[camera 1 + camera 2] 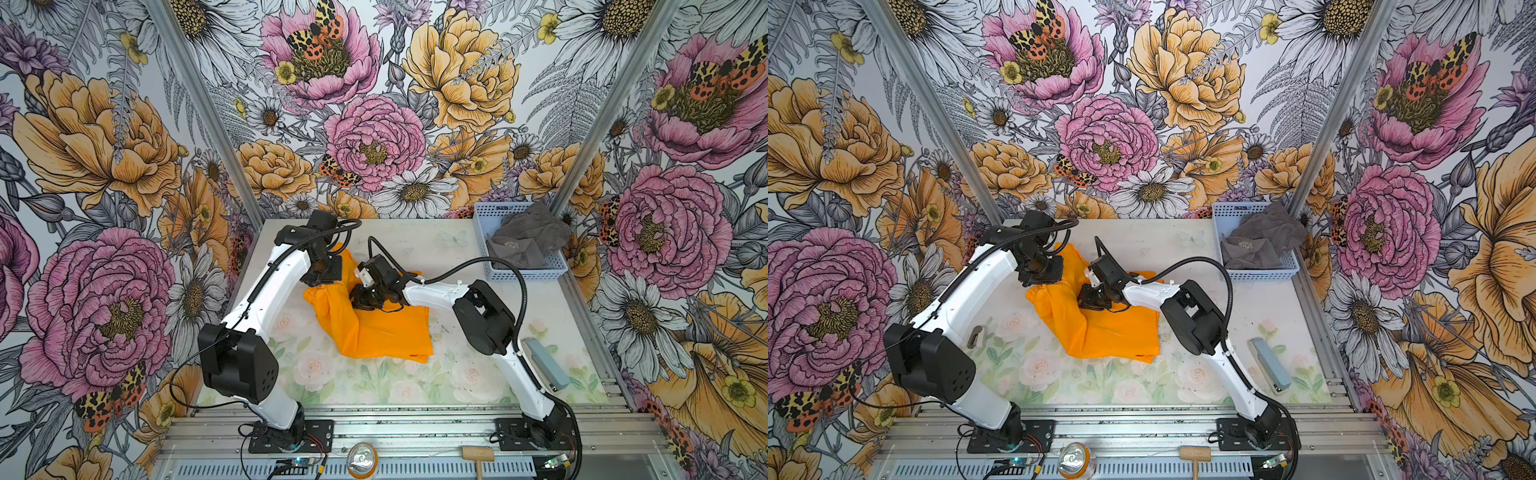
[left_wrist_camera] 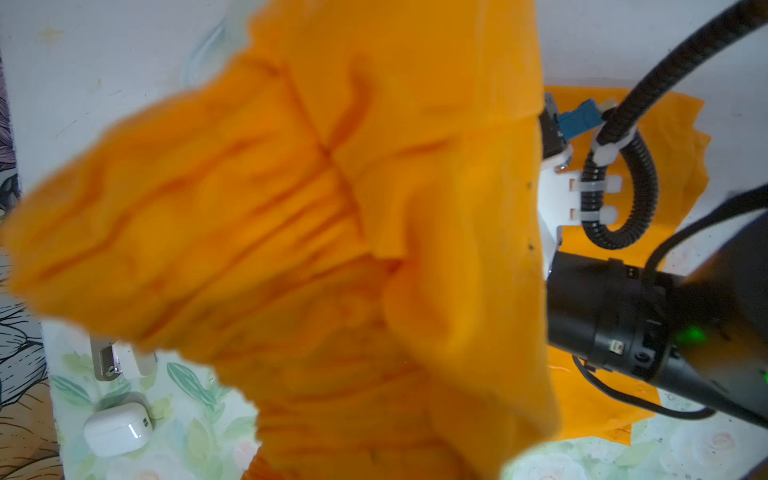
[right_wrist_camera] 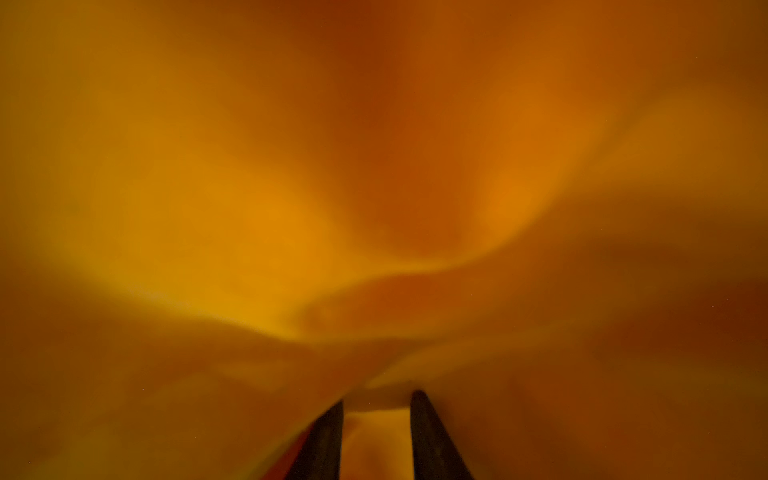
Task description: Fold and stack the mixed laundry pile
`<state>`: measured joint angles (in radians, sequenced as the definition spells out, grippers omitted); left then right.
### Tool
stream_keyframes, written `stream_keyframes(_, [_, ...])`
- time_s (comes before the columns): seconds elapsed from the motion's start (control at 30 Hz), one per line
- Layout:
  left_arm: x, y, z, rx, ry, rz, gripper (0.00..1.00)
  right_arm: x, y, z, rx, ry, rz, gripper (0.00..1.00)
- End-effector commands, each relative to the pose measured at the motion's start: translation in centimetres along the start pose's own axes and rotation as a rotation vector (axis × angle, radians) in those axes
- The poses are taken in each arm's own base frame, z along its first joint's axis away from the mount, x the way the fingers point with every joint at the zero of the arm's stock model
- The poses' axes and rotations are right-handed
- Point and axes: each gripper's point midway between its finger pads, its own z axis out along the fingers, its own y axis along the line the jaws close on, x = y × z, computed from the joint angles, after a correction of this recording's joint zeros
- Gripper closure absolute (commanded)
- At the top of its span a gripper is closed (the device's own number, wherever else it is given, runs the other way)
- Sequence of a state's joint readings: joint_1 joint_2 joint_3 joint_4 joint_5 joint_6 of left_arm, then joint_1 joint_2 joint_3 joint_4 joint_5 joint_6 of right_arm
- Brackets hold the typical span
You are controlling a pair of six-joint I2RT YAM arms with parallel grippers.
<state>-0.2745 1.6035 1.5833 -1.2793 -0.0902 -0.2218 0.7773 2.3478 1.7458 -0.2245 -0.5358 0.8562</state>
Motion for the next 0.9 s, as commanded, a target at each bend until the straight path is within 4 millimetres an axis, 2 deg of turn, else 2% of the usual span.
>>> stream_keyframes(0.0, [-0.6,-1.1,-1.0,0.015,-0.030,-0.020,1.00,-1.7,-0.1,-5.7,-0.011,-0.060,0.023,0.66])
stream_keyframes(0.17, [-0.8,-3.6,-0.7,0.045,-0.020,0.008,1.00,0.6,-3.5,-12.5,0.060,-0.065,0.067,0.62])
stream_keyframes(0.27, [-0.5,-5.5,-0.6,0.067,-0.010,0.019,1.00,2.0,-6.0,-15.4,0.115,-0.084,0.098,0.61])
stream_keyframes(0.37, [-0.2,-7.5,0.0,0.080,0.009,0.032,1.00,3.2,-8.7,-16.9,0.156,-0.092,0.137,0.60])
stream_keyframes(0.47, [0.3,-9.9,0.8,0.093,0.034,0.054,1.00,3.9,-10.5,-17.6,0.192,-0.101,0.155,0.59])
stream_keyframes(0.6, [1.0,-12.6,1.7,0.093,0.052,0.080,1.00,4.6,-11.7,-18.5,0.220,-0.115,0.166,0.59])
stream_keyframes(0.63, [1.6,-13.3,3.2,0.073,0.088,0.092,1.00,4.7,-11.9,-18.8,0.226,-0.118,0.166,0.59])
stream_keyframes(0.73, [2.7,-14.9,4.6,0.062,0.123,0.116,1.00,5.1,-12.4,-19.4,0.235,-0.127,0.172,0.59])
stream_keyframes(0.77, [3.0,-15.4,4.8,0.062,0.127,0.123,0.98,5.2,-12.7,-19.8,0.239,-0.133,0.177,0.59])
stream_keyframes(0.8, [3.2,-16.0,5.0,0.064,0.133,0.132,0.92,5.4,-12.9,-20.1,0.241,-0.139,0.183,0.59])
stream_keyframes(0.83, [3.4,-16.7,5.0,0.068,0.132,0.141,0.80,5.5,-13.2,-20.6,0.244,-0.147,0.187,0.58])
stream_keyframes(0.87, [3.4,-17.3,4.8,0.075,0.128,0.147,0.72,5.7,-13.5,-20.9,0.247,-0.151,0.196,0.58])
